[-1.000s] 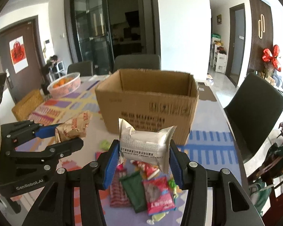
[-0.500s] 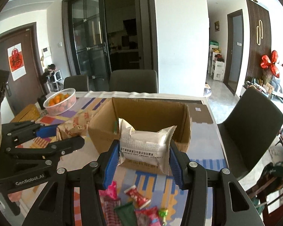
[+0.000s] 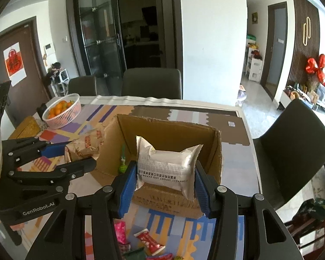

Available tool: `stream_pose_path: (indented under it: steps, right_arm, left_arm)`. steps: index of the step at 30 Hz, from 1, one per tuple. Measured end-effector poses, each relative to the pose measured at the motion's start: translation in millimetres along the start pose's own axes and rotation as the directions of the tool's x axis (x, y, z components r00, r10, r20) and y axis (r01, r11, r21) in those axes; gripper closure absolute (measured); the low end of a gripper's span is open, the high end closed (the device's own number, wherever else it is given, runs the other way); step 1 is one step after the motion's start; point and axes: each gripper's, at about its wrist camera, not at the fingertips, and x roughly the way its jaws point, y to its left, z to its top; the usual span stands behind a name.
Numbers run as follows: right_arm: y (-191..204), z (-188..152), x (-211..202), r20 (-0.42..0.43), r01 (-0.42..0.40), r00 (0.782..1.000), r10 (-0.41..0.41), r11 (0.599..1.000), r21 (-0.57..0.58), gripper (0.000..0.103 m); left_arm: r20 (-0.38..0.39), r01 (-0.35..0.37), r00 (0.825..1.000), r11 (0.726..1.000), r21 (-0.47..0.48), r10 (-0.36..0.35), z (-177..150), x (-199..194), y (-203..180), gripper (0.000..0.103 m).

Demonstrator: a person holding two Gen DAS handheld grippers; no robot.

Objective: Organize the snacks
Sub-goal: 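Lift and carry both packets with both grippers over the cardboard box, then open both grippers to drop the packets into the box, then move both grippers back down to the remaining snacks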

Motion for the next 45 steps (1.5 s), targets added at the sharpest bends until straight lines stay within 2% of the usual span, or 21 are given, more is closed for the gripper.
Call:
stream_pose_path:
  steps: [9, 11, 13, 15, 22, 29, 35, 38, 45]
  right_arm:
    - [-13.9, 19.7, 31.0, -0.067, 0.040, 0.997, -0.039, 0.999, 0.027, 0.052]
    - [-13.4, 19.7, 34.6, -0.077, 0.038, 0.996, -0.036, 0.999, 0.032, 0.052]
    - [-12.6, 20.0, 37.5, -0.080, 0.049, 0.996, -0.047, 0.998, 0.029, 0.047]
    - [-11.9, 19.8, 37.5, -0.080, 0.060, 0.995, -0.058, 0.998, 0.029, 0.036]
    - [-4.6, 5.9, 15.9, -0.043, 0.083, 0.996, -0.083, 0.997, -0.004, 0.036]
    - [4.7, -18.5, -17.2, 0.001, 0.109, 0.994, -0.109, 0.993, -0.040, 0.036]
    - [8.6, -41.1, -40.2, 0.019, 0.115, 0.993, -0.114, 0.992, -0.049, 0.036]
    - [6.5, -51.9, -47.6, 0.006, 0.125, 0.992, -0.125, 0.991, -0.044, 0.036]
    - [-2.6, -76.4, -48.2, -0.097, 0.125, 0.987, -0.126, 0.992, -0.016, 0.036]
  left_arm:
    - [-0.051, -0.041, 0.998, 0.999, -0.029, 0.040, 27.6, 29.1, 10.2, 0.059]
    - [-0.055, -0.073, 0.996, 0.997, -0.027, 0.071, 30.8, 32.6, 10.3, 0.048]
    - [-0.040, -0.094, 0.995, 0.995, -0.023, 0.093, 29.8, 30.8, 11.0, 0.044]
    - [-0.015, -0.105, 0.994, 0.994, -0.023, 0.105, 25.9, 25.1, 12.0, 0.040]
    - [0.060, -0.126, 0.990, 0.992, -0.023, 0.128, 0.1, -4.7, 9.3, 0.034]
    - [0.111, -0.093, 0.989, 0.995, -0.029, 0.095, -29.0, -37.2, 0.7, 0.030]
    - [0.132, -0.121, 0.985, 0.992, 0.038, 0.115, -53.8, -56.5, -19.0, 0.027]
    - [0.131, -0.132, 0.984, 0.989, 0.063, 0.123, -65.2, -61.3, -27.1, 0.026]
    - [0.098, -0.118, 0.989, 0.987, 0.105, 0.108, -91.6, -59.6, -39.8, 0.025]
